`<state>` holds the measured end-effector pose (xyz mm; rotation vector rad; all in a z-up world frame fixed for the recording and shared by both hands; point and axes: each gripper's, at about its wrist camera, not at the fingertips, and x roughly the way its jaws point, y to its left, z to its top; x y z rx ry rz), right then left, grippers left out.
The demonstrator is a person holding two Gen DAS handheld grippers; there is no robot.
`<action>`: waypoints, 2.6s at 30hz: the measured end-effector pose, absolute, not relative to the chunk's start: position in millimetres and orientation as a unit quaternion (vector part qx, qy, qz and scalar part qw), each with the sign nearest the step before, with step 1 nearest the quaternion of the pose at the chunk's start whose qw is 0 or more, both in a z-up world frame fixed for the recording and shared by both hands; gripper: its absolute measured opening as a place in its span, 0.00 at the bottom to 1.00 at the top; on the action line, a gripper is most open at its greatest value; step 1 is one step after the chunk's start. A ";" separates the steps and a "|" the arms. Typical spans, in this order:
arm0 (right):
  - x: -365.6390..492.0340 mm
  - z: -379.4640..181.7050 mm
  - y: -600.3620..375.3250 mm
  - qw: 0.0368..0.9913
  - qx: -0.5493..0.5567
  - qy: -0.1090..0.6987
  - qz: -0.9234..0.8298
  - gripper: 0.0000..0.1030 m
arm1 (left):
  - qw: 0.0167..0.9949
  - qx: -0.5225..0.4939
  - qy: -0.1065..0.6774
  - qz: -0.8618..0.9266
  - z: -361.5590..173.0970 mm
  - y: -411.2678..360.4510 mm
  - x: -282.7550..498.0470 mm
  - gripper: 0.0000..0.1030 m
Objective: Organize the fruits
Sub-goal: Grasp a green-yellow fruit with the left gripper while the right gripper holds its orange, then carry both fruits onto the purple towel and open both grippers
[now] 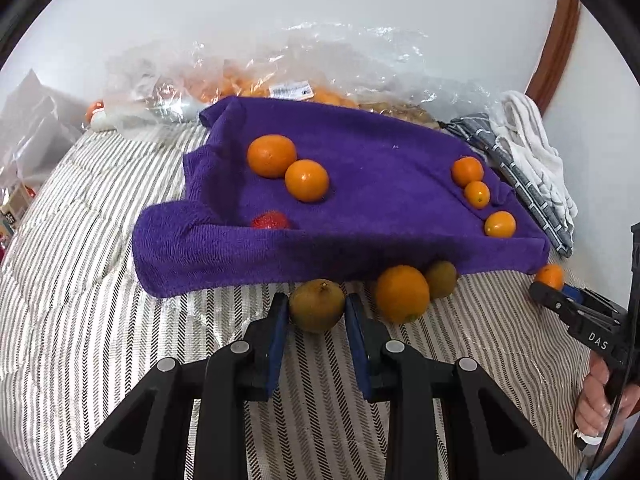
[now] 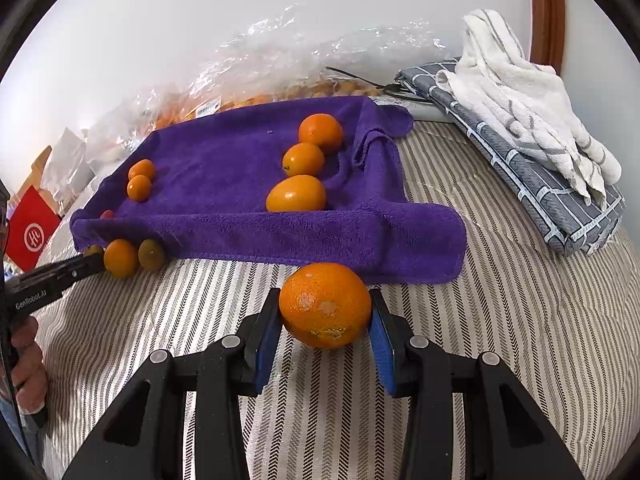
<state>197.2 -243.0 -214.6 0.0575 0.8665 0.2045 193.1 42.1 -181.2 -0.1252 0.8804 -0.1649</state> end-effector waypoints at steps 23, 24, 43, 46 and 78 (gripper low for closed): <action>195.9 -214.0 -244.0 0.903 0.032 0.416 0.103 0.40 | 0.922 -0.059 0.370 -0.095 -163.2 38.6 178.1 0.27; 195.7 -213.8 -244.1 0.903 0.032 0.415 0.103 0.40 | 0.923 -0.059 0.369 -0.095 -162.9 38.7 177.9 0.27; 185.5 -206.6 -247.0 0.909 0.060 0.396 0.118 0.40 | 0.932 -0.091 0.336 -0.102 -149.0 50.1 172.8 0.27; 183.3 -201.7 -244.1 0.902 0.066 0.408 0.127 0.40 | 0.927 -0.126 0.337 -0.105 -141.2 59.4 175.3 0.27; 284.3 -196.7 -180.4 0.907 0.035 0.393 0.147 0.40 | 0.913 -0.172 0.363 -0.071 -158.7 90.9 259.6 0.27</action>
